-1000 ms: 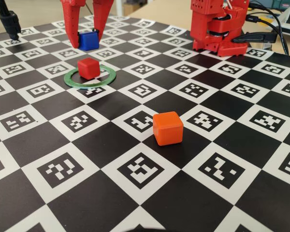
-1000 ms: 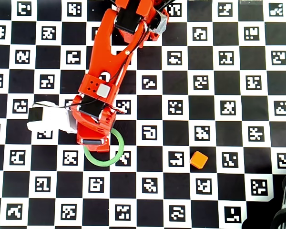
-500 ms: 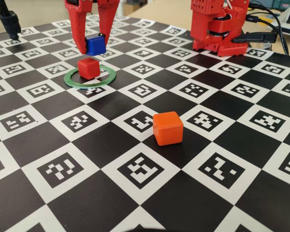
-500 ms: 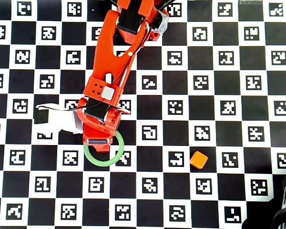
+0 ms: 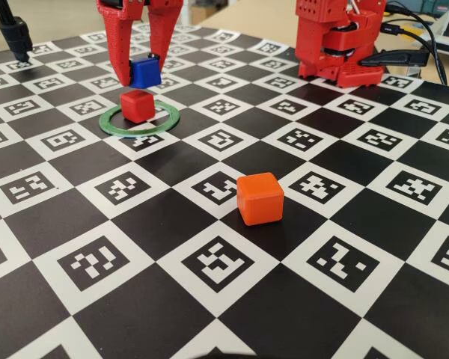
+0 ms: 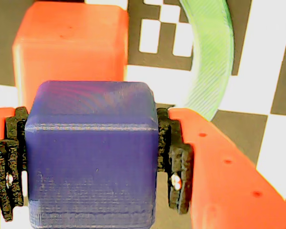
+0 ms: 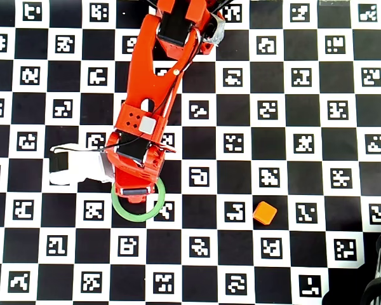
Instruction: Grab the red cube then put it in the green circle then put the blue cube on top and finally the orange cube on top
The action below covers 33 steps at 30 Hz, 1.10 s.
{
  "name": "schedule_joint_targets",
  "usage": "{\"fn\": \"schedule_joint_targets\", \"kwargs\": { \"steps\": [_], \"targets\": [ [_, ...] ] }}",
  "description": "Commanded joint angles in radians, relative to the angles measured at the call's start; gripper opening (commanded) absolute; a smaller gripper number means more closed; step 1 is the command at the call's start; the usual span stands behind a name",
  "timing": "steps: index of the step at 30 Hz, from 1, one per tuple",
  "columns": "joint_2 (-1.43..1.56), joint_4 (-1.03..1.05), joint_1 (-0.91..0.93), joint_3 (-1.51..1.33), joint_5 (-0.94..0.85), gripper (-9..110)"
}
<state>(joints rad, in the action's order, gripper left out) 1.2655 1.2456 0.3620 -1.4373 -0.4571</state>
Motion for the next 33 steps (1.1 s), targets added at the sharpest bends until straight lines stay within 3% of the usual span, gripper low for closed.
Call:
{"fn": "schedule_joint_targets", "kwargs": {
  "steps": [1, 33],
  "targets": [
    [0.155, -0.015, -0.006, 0.035, -0.014, 3],
    [0.129, -0.051, 0.003, 0.048, -0.101, 3]
  ]
}}
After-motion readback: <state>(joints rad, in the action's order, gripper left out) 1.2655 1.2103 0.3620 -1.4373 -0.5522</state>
